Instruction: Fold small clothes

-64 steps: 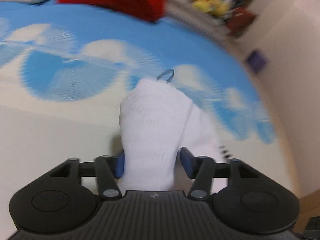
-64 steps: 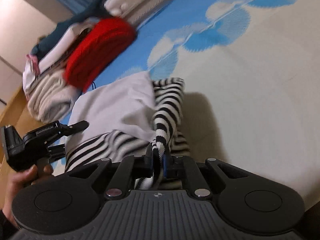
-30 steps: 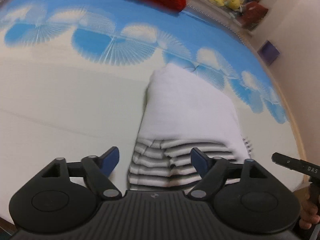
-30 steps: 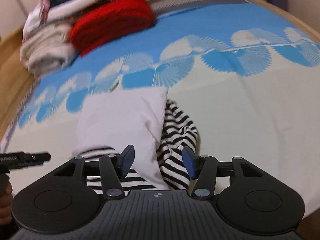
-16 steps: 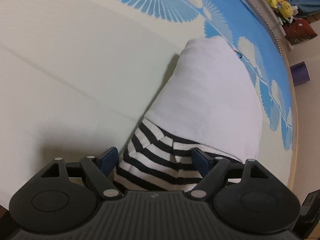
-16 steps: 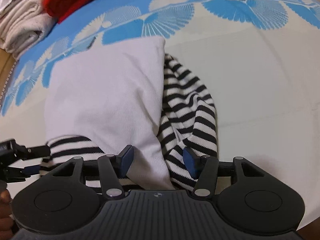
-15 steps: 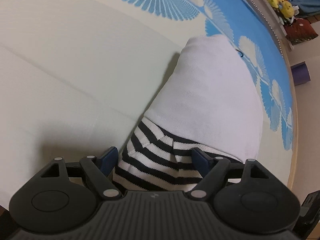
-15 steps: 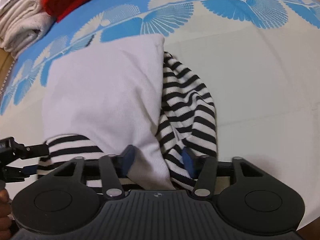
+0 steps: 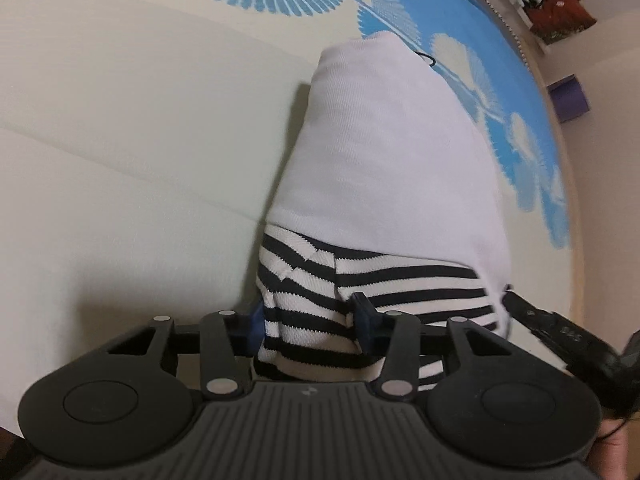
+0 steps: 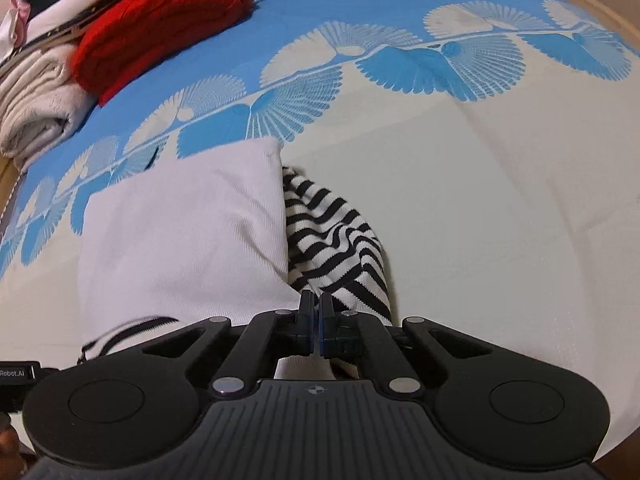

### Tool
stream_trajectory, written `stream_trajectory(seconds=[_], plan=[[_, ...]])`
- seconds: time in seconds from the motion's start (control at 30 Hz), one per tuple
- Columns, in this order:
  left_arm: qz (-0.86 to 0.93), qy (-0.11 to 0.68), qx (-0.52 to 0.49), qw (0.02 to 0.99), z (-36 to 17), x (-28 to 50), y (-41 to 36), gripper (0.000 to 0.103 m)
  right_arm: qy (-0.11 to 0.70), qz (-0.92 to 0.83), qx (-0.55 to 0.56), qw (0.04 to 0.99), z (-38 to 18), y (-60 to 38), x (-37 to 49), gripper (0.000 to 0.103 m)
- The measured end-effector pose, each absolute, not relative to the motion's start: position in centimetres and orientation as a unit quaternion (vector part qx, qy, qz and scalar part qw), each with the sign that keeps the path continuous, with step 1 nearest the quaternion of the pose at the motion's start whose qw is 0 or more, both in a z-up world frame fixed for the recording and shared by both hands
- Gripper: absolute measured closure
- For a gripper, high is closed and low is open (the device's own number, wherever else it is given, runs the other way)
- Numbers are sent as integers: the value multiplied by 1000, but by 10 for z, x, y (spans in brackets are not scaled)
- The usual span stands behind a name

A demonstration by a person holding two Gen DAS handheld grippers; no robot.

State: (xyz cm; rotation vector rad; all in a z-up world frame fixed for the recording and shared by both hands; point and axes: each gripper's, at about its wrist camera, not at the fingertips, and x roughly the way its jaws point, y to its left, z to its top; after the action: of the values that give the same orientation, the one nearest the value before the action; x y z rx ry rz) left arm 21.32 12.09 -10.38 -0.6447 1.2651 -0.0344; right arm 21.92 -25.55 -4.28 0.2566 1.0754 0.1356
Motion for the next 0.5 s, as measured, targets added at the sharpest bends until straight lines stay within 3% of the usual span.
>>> stream_trajectory(seconds=[0.1,0.2,0.33,0.5], plan=[[12,578,-268,771,-99,212,120,32,527,55,81,844,-48,-248,219,101],[17,549,-197,812,-75,206,108,33,534,35,66,842,-49,-253,219,99],[-11,477,-83,875,-40,192,82,34,438,75,84,892,-12,-262,207,97],[-63,550,-16,833,-75,202,49,39,468,154,40,869,-20,-246,202,84]])
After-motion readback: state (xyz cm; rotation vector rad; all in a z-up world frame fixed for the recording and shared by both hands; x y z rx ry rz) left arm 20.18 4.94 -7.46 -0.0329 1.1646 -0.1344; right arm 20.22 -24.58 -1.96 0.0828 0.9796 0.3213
